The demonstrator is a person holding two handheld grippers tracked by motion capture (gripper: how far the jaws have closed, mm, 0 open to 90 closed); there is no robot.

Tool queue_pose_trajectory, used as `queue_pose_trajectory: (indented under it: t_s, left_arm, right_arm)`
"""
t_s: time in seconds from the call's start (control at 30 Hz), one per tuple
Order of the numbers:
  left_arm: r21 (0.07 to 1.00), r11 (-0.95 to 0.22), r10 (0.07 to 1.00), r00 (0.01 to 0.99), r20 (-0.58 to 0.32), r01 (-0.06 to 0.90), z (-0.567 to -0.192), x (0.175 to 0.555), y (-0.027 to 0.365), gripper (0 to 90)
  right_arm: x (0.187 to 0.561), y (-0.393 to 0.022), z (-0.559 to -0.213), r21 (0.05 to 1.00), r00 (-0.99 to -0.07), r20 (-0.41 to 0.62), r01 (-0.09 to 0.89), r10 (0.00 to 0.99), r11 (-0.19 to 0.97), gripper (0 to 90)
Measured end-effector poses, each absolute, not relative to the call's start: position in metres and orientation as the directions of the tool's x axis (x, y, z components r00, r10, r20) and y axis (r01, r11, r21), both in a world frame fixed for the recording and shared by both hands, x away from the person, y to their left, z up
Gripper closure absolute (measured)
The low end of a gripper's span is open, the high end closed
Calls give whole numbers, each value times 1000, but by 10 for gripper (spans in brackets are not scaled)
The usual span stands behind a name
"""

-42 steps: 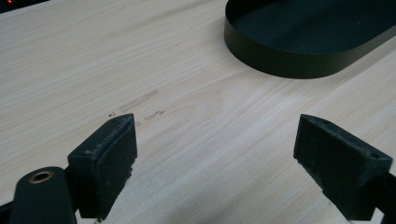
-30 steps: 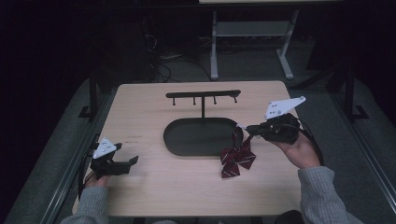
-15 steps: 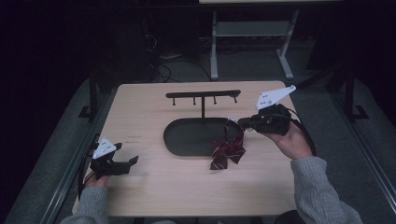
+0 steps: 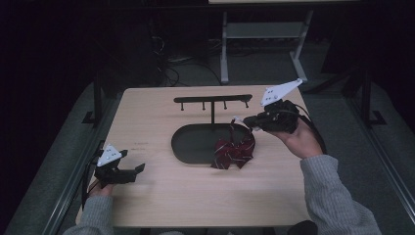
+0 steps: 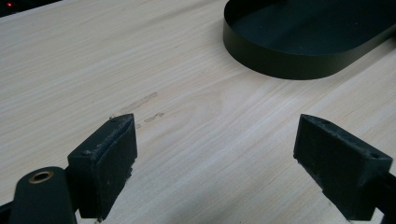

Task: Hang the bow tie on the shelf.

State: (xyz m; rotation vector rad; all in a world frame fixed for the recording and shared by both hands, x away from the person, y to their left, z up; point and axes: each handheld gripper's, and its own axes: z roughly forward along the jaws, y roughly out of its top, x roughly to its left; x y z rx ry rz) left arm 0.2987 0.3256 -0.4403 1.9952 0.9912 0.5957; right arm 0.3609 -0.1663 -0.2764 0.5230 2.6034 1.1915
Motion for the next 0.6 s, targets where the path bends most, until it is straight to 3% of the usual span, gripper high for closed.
queue_pose_trajectory:
  t_s: [0.6]
  left_arm:
    - [830, -360, 815, 576, 58, 426, -440, 299, 327, 130]
  right_arm:
    - [375, -161, -264, 775, -915, -44, 222, 401, 591, 878]
